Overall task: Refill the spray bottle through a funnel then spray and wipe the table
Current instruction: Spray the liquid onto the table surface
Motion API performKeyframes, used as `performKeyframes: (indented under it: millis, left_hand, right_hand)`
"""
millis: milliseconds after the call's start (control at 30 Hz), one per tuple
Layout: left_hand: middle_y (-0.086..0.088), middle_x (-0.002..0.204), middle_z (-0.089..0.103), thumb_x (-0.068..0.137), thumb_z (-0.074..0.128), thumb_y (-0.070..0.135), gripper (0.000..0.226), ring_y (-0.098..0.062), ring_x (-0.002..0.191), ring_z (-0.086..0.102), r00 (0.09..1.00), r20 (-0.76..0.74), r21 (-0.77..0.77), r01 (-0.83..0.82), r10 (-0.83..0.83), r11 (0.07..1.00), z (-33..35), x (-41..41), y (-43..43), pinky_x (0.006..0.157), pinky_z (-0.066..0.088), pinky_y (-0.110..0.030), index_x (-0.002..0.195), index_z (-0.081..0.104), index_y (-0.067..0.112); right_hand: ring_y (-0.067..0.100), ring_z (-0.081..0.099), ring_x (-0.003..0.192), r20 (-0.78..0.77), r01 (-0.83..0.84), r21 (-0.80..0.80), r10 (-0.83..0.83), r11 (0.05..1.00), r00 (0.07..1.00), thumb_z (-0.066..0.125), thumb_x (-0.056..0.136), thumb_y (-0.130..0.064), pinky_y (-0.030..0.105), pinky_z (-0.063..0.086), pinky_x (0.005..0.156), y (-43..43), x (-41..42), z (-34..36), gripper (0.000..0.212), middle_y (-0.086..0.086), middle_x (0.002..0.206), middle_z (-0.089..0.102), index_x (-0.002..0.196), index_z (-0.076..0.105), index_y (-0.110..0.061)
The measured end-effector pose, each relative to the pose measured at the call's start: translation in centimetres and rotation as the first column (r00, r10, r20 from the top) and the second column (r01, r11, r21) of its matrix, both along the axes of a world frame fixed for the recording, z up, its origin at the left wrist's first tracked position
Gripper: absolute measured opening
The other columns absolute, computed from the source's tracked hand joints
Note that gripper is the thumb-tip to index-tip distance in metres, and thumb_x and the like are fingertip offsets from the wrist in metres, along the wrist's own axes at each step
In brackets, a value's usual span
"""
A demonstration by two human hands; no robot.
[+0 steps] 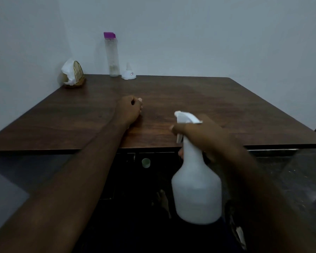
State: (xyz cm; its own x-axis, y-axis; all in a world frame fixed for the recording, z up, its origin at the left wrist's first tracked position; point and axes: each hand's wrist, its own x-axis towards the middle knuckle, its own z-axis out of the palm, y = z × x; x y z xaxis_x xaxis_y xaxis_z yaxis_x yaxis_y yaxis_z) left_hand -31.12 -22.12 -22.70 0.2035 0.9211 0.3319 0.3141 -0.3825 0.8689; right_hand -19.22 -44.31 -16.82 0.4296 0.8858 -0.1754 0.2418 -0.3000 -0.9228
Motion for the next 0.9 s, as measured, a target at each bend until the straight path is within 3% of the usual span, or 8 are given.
performKeyframes:
  millis: [67,200,300,400,567,667,767,900]
  left_hand:
    - [-0.004,0.077,0.067,0.099,0.048,0.022,0.028,-0.011,0.063,0.059,0.999,0.039,-0.024,0.023,-0.022,0.999,0.2,0.2,-0.2,0.063,0.05,-0.026,0.084,0.065,0.007]
    - [-0.003,0.076,0.067,0.1,0.047,0.023,0.029,-0.011,0.062,0.059,0.998,0.06,-0.05,0.028,-0.025,0.998,0.3,0.1,-0.4,0.064,0.051,-0.026,0.085,0.066,0.006]
    - [-0.002,0.073,0.067,0.099,0.05,0.024,0.029,-0.012,0.063,0.061,0.999,0.017,-0.04,0.03,-0.029,0.999,0.3,0.0,-0.5,0.057,0.049,-0.019,0.086,0.067,0.004]
    - [-0.003,0.071,0.066,0.098,0.053,0.023,0.03,-0.015,0.064,0.062,0.999,0.016,-0.027,0.033,-0.032,0.999,0.2,0.0,-0.7,0.048,0.046,-0.013,0.085,0.066,-0.001]
    - [-0.004,0.076,0.071,0.095,0.056,0.032,0.028,-0.018,0.071,0.07,0.998,-0.057,-0.023,0.038,-0.039,0.999,0.1,-0.2,-0.3,0.064,0.054,-0.03,0.082,0.068,0.011]
    - [-0.003,0.072,0.071,0.094,0.059,0.031,0.023,-0.018,0.068,0.071,0.996,-0.078,-0.027,0.035,-0.037,0.999,0.0,-0.2,0.0,0.063,0.052,-0.029,0.08,0.067,0.014]
    - [-0.005,0.069,0.071,0.091,0.062,0.031,0.022,-0.021,0.067,0.071,0.997,-0.059,-0.024,0.04,-0.041,0.999,-0.2,-0.2,0.0,0.064,0.054,-0.033,0.075,0.066,0.016]
    - [-0.005,0.071,0.071,0.092,0.062,0.029,0.023,-0.019,0.068,0.07,0.995,-0.1,0.002,0.029,-0.029,1.0,0.0,-0.2,-0.3,0.065,0.051,-0.029,0.078,0.067,0.013]
  right_hand:
    - [0.03,0.07,0.059,0.014,-0.03,0.021,0.029,0.999,0.999,0.076,0.079,-0.027,0.042,0.061,0.057,1.5,0.8,2.1,0.049,0.023,0.089,0.07,0.124,0.059,-0.015]
    - [0.026,0.065,0.05,0.015,-0.068,0.098,0.067,0.993,0.998,0.07,0.085,-0.024,0.029,0.053,0.046,4.3,2.3,6.4,0.039,0.024,0.084,0.068,0.122,0.063,-0.015]
    - [0.026,0.062,0.051,0.1,-0.068,0.114,0.057,0.991,0.993,0.067,0.086,-0.021,0.026,0.053,0.046,5.8,3.6,8.5,0.037,0.025,0.081,0.064,0.118,0.064,-0.003]
    - [0.023,0.062,0.052,0.114,-0.036,0.179,0.016,0.983,0.993,0.07,0.083,-0.019,0.027,0.054,0.051,6.5,5.1,9.2,0.027,0.023,0.08,0.066,0.109,0.071,-0.01]
    - [0.019,0.06,0.053,0.042,-0.012,0.385,-0.004,0.923,0.999,0.076,0.077,-0.013,0.03,0.053,0.058,7.0,7.9,7.2,0.03,0.021,0.086,0.073,0.106,0.077,-0.017]
    - [0.021,0.058,0.057,-0.016,0.063,0.472,-0.063,0.88,0.998,0.081,0.073,-0.015,0.034,0.052,0.062,7.0,9.2,6.0,0.029,0.022,0.087,0.073,0.101,0.076,-0.008]
    - [0.022,0.06,0.061,-0.078,0.097,0.535,-0.065,0.839,0.995,0.081,0.076,-0.014,0.033,0.053,0.063,6.9,10.2,5.3,0.018,0.015,0.083,0.074,0.092,0.074,-0.011]
    - [0.017,0.066,0.071,-0.092,0.084,0.556,-0.04,0.827,0.995,0.078,0.081,-0.024,0.035,0.054,0.071,6.8,11.2,3.7,0.02,0.009,0.088,0.073,0.097,0.072,-0.011]
